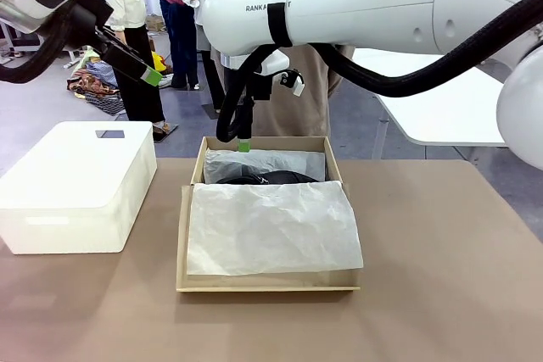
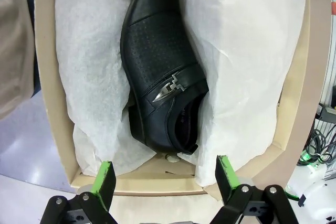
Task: Pack the shoes into the box.
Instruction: Close the Shoes Box.
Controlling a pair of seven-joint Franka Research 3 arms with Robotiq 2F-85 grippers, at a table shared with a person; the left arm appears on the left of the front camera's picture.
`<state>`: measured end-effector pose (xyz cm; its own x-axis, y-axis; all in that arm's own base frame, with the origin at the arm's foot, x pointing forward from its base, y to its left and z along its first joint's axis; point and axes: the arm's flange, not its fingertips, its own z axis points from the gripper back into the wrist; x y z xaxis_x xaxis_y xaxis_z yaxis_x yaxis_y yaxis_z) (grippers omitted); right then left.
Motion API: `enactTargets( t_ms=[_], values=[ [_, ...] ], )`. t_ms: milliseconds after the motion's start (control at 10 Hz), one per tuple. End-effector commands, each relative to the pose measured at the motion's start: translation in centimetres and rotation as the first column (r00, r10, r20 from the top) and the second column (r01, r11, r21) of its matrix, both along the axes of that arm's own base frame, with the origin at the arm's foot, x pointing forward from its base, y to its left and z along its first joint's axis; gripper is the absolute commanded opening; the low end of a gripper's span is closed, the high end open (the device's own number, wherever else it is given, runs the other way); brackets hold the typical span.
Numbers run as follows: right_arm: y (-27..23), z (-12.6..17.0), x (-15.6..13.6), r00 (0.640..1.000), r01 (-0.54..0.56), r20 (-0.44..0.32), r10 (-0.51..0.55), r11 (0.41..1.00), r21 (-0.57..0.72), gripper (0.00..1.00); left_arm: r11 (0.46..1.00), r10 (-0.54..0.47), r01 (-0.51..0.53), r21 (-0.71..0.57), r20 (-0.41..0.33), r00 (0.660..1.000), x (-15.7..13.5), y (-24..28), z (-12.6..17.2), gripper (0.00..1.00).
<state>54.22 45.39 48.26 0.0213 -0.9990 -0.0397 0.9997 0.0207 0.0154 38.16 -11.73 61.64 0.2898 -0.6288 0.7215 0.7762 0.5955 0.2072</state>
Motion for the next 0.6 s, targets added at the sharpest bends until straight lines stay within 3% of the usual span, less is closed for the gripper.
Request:
enactTargets(
  t_ms=[0,200,500],
  values=[
    [0.0,0.3,0.0,1.0,0.003,0.004,-0.003,1.0,0.004,1.0,1.0,-0.009,0.009,-0.016,-0.003,1.0,-0.1,0.2,0.0,1.0],
    [0.0,0.0,0.0,1.0,0.0,0.0,0.0,1.0,0.0,1.0,1.0,-0.009,0.009,-0.016,-0.003,1.0,-0.1,0.2,0.0,1.0],
    [-3.3,3.1,-0.2,0.972,-0.231,0.017,0.233,0.972,-0.048,1.0,1.0,-0.009,0.009,-0.016,-0.003,1.0,-0.1,0.2,0.0,1.0]
  ],
)
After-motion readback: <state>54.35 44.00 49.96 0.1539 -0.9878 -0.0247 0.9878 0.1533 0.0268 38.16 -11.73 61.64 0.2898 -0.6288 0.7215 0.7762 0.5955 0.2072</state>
